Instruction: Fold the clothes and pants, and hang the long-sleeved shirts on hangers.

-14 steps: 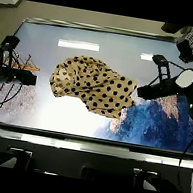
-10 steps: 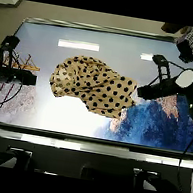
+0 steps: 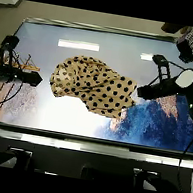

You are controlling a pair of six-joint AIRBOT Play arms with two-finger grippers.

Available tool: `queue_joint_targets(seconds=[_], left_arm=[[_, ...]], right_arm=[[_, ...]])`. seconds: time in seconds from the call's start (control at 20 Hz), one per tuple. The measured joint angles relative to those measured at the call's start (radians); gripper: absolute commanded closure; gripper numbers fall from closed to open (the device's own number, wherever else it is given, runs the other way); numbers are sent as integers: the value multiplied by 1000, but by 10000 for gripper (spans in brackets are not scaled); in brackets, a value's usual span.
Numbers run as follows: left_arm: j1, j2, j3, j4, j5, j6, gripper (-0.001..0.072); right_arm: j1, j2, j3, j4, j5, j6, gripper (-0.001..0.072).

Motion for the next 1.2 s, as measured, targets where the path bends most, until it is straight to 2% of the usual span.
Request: queue_joint_targets(seconds=[0.1,0.2,0.3,0.35,0.5,0.55,0.65,0.7,0.75,0.8,0.85,1.0,1.2], left_arm=[[43,-43,-10,-5,8,-48,-13],[113,-115,-29,-75,22,-63,-13],[180,-210,-45,-212,31,-11,-13],[204,-260,-50,-283,35,24,-13],[225,-397,-58,-483,58,125,-13],[219,-436,-59,-528,70,147,-13],[195,-493,-60,-587,95,172,-13],[180,-516,-61,-608,105,182,125],[166,-536,-61,-623,113,188,556],[155,-549,-61,-633,122,193,679],[147,-559,-61,-642,125,197,679],[135,-576,-56,-658,133,205,681],[130,-579,-41,-668,137,208,681]], right_arm=[[0,0,0,3,-10,0,683],[0,0,0,8,-16,0,683],[0,0,0,12,-23,0,675],[0,0,0,14,-23,0,646],[0,0,0,16,-12,21,621],[0,0,0,16,-5,37,565],[0,0,0,18,8,60,326],[0,0,0,18,13,67,292],[0,0,0,18,19,78,277],[0,-2,-3,16,22,91,137],[0,-4,-12,15,22,106,18],[0,-19,-95,36,-9,151,16],[0,-78,-250,177,-163,163,18]])
